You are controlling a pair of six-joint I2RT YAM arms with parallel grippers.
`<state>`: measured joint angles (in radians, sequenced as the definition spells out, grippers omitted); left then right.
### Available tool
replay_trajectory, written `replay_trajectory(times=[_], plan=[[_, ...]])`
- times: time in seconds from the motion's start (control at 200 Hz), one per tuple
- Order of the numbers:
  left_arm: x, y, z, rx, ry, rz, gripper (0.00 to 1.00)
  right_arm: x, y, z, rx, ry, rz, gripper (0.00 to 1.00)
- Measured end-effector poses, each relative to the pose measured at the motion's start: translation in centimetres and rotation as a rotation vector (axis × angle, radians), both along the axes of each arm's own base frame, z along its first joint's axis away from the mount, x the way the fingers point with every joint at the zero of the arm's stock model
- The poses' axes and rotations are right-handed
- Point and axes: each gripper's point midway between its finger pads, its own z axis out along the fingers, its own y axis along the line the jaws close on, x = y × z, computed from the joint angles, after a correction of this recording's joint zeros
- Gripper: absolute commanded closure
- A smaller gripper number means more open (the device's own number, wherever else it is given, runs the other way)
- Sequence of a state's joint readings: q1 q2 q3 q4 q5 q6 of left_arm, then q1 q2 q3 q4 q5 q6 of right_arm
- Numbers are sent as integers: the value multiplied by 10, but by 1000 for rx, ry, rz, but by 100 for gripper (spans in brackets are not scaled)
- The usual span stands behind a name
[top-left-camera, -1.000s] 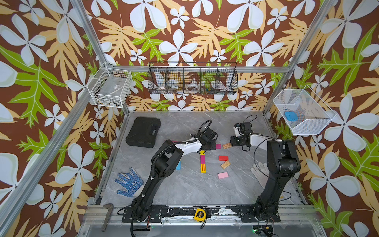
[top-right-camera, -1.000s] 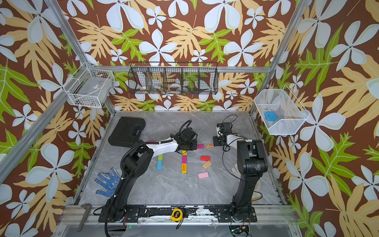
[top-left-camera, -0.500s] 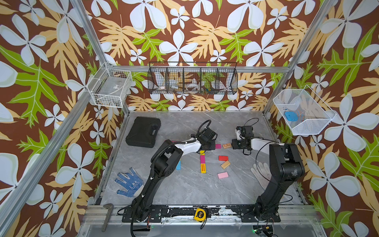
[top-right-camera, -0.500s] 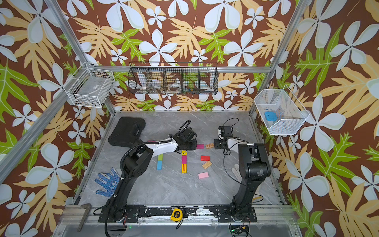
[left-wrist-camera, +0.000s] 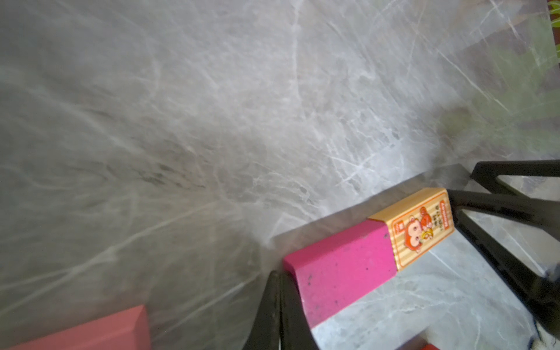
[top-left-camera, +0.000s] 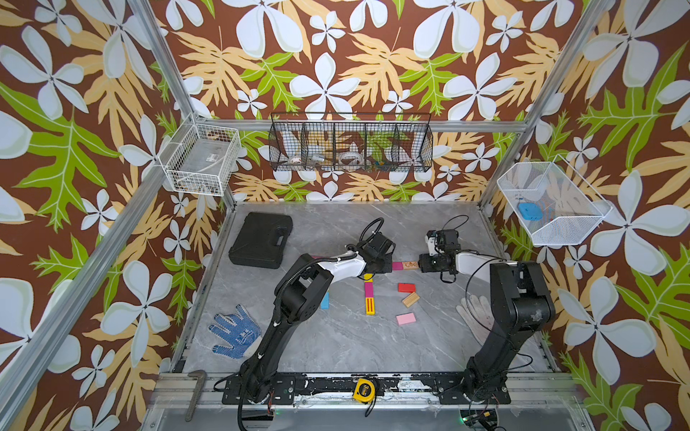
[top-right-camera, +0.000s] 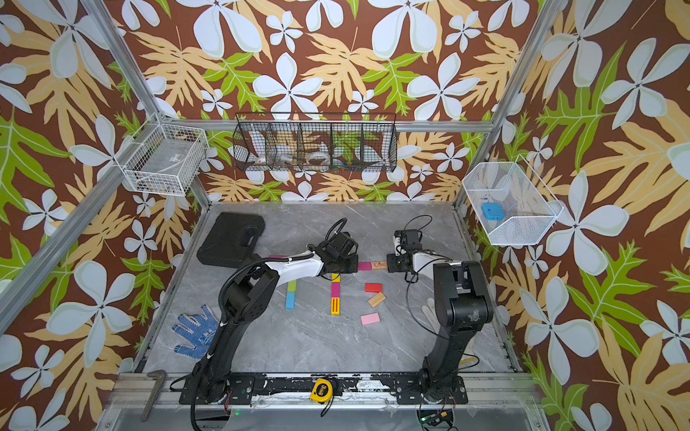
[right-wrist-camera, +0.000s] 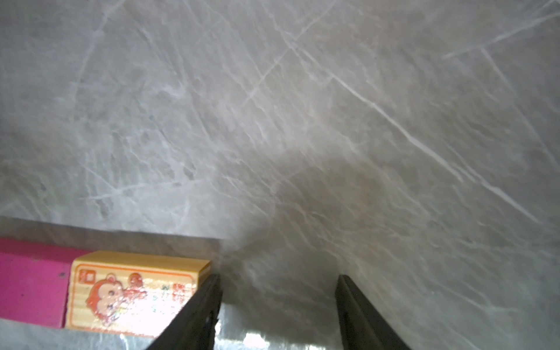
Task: Assemble the number 7 with building blocks
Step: Assemble the building block at the center of the board.
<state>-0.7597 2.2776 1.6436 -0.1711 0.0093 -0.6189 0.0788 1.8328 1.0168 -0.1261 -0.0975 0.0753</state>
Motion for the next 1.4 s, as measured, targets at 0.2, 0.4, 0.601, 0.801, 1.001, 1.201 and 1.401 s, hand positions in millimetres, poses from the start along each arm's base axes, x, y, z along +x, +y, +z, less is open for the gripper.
replay_trajectory(times=[0.2, 0.4, 0.601, 0.801, 1.001, 1.201, 1.401], plan=[[1, 1, 0, -4, 4, 0, 100, -4, 2, 0, 8, 2, 7, 39], [3, 3, 0, -3, 1, -3, 100, -7, 3, 0, 14, 2, 13, 39], [3, 2, 2, -5, 0, -12, 100, -10, 5, 1, 24, 6, 22, 39], [4, 3, 2, -1, -2, -14, 100, -10, 9, 1, 26, 7, 30, 39], [6, 6, 1, 2, -1, -8, 100, -11, 10, 1, 26, 7, 37, 40], [8, 8, 1, 0, -1, -3, 100, -11, 11, 1, 26, 7, 38, 40], [10, 14, 5, -1, -4, 7, 100, -11, 11, 1, 25, 7, 38, 39]])
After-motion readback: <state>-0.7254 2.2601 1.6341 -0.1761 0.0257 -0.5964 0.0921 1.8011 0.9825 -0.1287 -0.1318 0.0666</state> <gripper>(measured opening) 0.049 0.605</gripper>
